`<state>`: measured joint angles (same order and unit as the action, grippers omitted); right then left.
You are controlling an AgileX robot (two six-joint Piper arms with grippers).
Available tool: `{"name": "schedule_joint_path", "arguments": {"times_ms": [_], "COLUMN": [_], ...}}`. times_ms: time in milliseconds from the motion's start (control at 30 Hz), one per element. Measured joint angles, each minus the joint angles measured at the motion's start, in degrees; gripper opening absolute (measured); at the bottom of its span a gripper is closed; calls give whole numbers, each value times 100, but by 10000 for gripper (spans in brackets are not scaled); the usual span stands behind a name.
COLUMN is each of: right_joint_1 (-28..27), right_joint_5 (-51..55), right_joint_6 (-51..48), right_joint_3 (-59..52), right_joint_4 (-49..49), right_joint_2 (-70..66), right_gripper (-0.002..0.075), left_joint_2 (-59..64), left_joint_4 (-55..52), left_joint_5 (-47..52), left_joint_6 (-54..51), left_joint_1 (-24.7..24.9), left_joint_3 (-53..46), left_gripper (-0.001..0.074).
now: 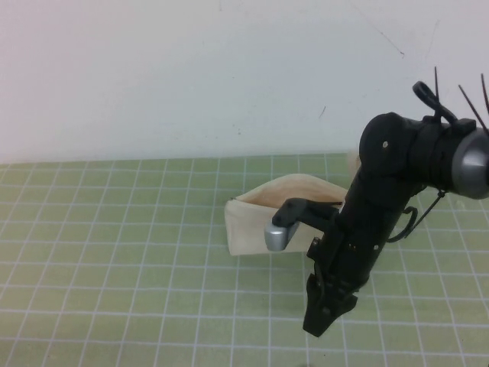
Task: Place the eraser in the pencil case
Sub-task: Pick up the eraser from the table
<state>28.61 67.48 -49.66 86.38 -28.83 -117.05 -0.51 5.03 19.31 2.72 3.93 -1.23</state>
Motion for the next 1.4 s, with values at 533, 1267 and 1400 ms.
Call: {"name": "schedule_joint_path", "arguments": {"times_ms": [533,1267,1400], "right_joint_1": [133,1071,1071], "right_joint_5": [-149,-2718,-2929], "right_joint_6": [-1929,-5477,-5630], "right_joint_3": [-1388,-2454,-2454], "right_joint_4": [561,537,401], "right_joint_2": [1319,1220,987], "right_gripper": [1,395,400], "left_joint_2": [0,0,0], "left_joint_4": [0,0,0], "left_joint_5": [0,0,0], "left_joint_6": [0,0,0], "left_joint_1": [0,0,0], "left_joint_3": [0,0,0], "left_gripper": [-1,-1,-1]}}
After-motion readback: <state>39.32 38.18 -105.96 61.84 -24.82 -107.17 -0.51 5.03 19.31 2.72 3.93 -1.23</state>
